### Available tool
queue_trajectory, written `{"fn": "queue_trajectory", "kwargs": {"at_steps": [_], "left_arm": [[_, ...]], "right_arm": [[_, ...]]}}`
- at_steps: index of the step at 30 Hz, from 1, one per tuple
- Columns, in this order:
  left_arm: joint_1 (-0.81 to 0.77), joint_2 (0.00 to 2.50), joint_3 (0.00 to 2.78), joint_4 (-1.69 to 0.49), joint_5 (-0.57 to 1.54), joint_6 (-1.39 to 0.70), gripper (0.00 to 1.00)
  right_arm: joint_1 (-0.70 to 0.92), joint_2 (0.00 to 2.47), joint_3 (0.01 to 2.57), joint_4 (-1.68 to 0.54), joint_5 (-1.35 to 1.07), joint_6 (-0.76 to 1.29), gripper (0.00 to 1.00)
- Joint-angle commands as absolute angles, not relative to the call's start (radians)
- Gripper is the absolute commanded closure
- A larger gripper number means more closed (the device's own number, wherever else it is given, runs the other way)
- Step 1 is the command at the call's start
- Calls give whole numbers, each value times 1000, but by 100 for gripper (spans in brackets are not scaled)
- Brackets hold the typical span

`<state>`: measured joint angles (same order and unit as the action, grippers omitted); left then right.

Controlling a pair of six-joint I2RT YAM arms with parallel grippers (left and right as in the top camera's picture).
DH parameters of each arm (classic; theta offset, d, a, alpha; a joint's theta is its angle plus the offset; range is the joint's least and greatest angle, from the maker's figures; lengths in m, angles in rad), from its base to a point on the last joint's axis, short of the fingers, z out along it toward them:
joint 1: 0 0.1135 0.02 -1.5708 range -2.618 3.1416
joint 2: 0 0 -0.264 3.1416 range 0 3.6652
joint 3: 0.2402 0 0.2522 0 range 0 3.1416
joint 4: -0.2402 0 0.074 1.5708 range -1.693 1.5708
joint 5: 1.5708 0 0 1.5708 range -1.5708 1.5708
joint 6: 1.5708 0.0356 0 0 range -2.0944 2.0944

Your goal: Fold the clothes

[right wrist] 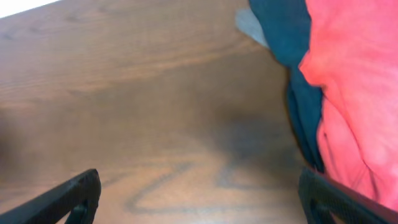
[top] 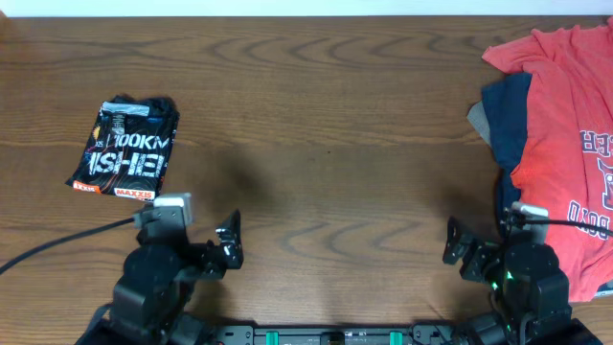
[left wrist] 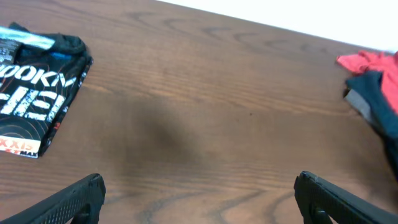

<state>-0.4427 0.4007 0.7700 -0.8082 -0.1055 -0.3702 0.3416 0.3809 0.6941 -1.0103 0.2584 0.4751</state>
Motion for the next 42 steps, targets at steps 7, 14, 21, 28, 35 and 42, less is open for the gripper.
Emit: {"fn": "queue_trajectory", "kwargs": {"at_steps": [7,14,21,28,35,42], "left_arm": [[-448,384,768,-810,-124,-379,2],[-448,384,768,-810,-124,-379,2],[-448,384,768,-810,-124,-379,2],[-448,384,768,-810,-124,-379,2],[-448,384,768,-810,-124,-379,2],[-448,384,768,-810,-124,-379,2]], "right_arm": [[355,379,686,-1147,281,493,1],[324,337,683,-1179,266,493,1],[142,166,575,-1025,131,394,1],[64,15,268,-545,13,267,1],[65,7,6,-79,-50,181,1],[67,9,6,-70,-64,171,1]]}}
